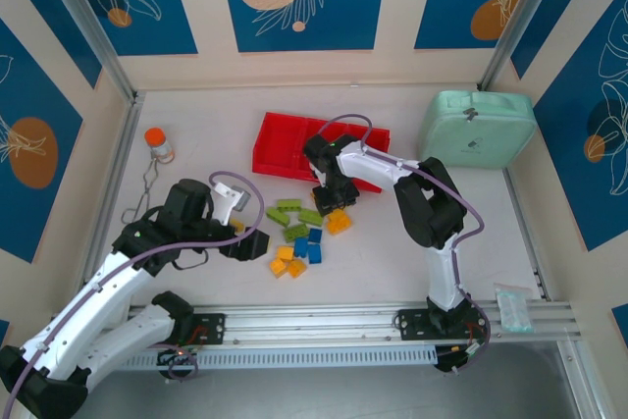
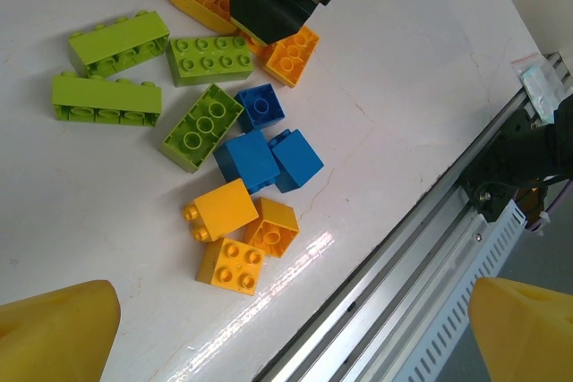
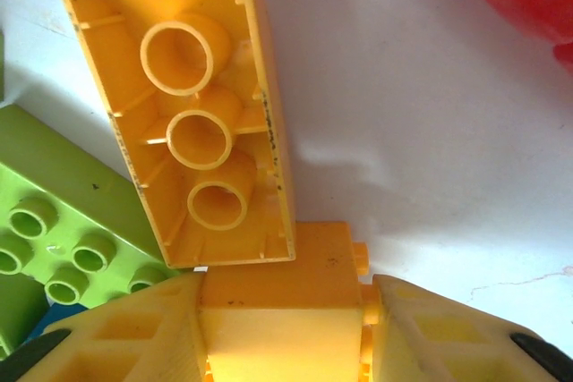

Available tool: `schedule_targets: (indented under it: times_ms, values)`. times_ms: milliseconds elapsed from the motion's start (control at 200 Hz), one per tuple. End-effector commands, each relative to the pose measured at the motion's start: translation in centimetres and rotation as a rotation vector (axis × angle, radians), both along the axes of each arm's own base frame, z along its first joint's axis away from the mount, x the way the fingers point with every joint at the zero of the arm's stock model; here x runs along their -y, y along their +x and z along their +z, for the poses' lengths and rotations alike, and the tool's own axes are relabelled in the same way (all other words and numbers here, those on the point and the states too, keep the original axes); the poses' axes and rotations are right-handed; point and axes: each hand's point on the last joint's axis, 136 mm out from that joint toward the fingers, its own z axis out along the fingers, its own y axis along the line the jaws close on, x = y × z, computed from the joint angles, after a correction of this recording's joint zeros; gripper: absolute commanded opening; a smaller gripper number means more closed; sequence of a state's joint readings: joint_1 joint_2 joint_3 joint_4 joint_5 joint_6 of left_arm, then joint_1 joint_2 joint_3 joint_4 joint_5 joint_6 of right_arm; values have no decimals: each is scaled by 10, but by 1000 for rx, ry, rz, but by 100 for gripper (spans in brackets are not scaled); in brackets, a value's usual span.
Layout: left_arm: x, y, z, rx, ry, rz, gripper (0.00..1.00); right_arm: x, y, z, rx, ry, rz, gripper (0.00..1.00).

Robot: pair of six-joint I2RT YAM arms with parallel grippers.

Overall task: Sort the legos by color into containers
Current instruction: Pick up the lego from the center of the table, then place the lego in the container.

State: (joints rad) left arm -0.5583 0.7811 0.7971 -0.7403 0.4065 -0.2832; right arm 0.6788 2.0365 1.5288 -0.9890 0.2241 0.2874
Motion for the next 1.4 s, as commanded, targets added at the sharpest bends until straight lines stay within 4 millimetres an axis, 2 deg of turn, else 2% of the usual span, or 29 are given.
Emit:
schedule_targets:
  times_ms: [0, 165, 325, 495, 645, 795, 870, 1186, 1276, 1396]
  values:
    - [0, 2, 5, 12, -11, 8, 99, -3, -18, 12, -45, 38, 10, 39]
    - [-2, 1, 9, 30, -19, 13, 99, -5, -21, 34, -18, 67, -3, 35]
    - [-2, 1, 11, 38, -22, 13, 99, -6, -14, 66, 46, 96, -29, 35]
    - [-3, 2, 11, 45, -19, 20, 99, -16, 14, 108, 150, 157, -28, 35]
    - [-4, 2, 10, 44, -13, 23, 100, -29, 46, 130, 210, 222, -41, 35]
    - [-5, 2, 11, 48, -13, 27, 99, -40, 79, 134, 222, 271, -57, 35]
    - [-7, 3, 12, 56, -5, 38, 99, -41, 92, 129, 213, 266, -64, 35]
    - [-7, 0, 18, 83, -29, 30, 99, -47, 136, 110, 182, 334, -99, 36]
    - [-8, 1, 17, 83, -23, 34, 99, -53, 144, 109, 152, 409, -132, 37]
    - [-10, 1, 19, 95, -23, 42, 99, -49, 155, 101, 142, 418, -157, 39]
